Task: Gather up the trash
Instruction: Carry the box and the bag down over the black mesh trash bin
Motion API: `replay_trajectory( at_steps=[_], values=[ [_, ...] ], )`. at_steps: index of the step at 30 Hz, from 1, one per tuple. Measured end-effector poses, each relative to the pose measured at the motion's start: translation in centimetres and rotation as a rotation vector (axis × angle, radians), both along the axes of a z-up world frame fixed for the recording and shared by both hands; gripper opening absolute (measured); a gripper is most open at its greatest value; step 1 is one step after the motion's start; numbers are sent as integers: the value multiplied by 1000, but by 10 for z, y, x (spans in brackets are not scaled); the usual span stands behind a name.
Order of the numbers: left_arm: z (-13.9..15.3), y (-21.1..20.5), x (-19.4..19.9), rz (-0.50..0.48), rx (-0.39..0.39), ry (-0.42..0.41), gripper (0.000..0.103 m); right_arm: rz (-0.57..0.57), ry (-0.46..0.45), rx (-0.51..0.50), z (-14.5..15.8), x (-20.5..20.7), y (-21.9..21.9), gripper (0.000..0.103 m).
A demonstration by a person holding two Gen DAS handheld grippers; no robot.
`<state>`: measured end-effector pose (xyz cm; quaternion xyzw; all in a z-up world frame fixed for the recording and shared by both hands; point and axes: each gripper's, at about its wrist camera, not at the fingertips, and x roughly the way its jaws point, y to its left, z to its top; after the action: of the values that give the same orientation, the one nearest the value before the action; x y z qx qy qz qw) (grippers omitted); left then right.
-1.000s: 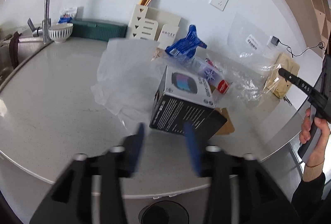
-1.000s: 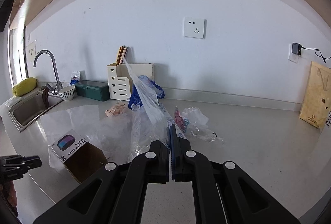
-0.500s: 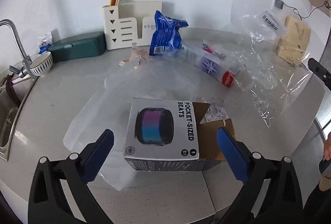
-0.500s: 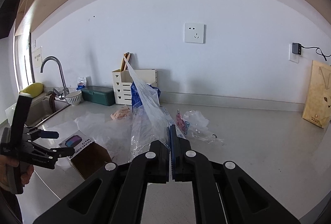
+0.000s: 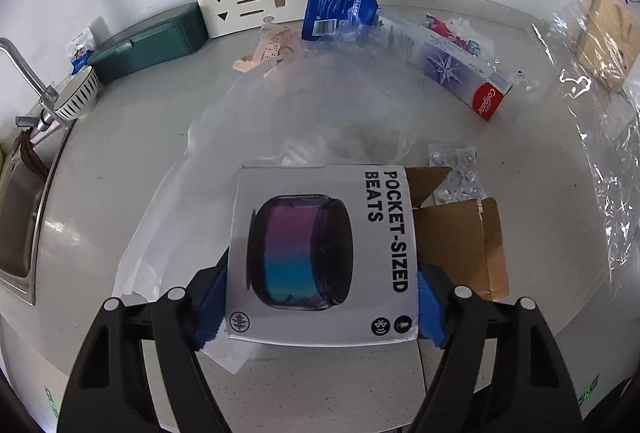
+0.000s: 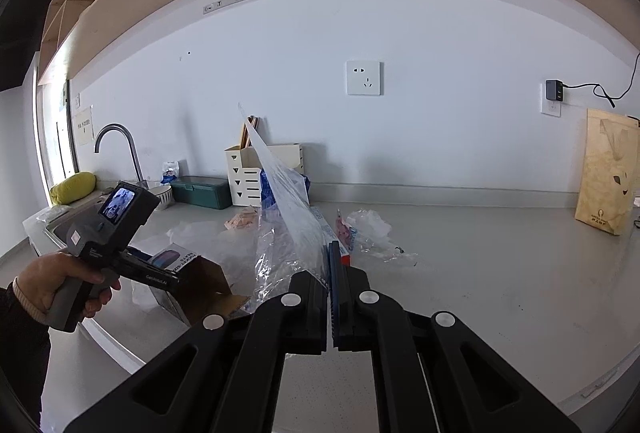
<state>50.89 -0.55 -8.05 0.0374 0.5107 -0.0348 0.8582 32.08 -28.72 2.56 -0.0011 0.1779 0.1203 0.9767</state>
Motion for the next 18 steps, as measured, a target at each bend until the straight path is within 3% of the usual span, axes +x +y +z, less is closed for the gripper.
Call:
replay_trajectory(
  at_steps=[10,14,18],
  values=[
    [16,21,-36,35,-167,-70,76,-1,12,10,0,-33,-14,6],
    [39,22,-77,6,-224,-146,76,-5,17,10,-2,-52,-16,6],
    [57,15,-130,-30,-221,-219,76,-13,26,9,-4,-74,-15,6]
  ],
)
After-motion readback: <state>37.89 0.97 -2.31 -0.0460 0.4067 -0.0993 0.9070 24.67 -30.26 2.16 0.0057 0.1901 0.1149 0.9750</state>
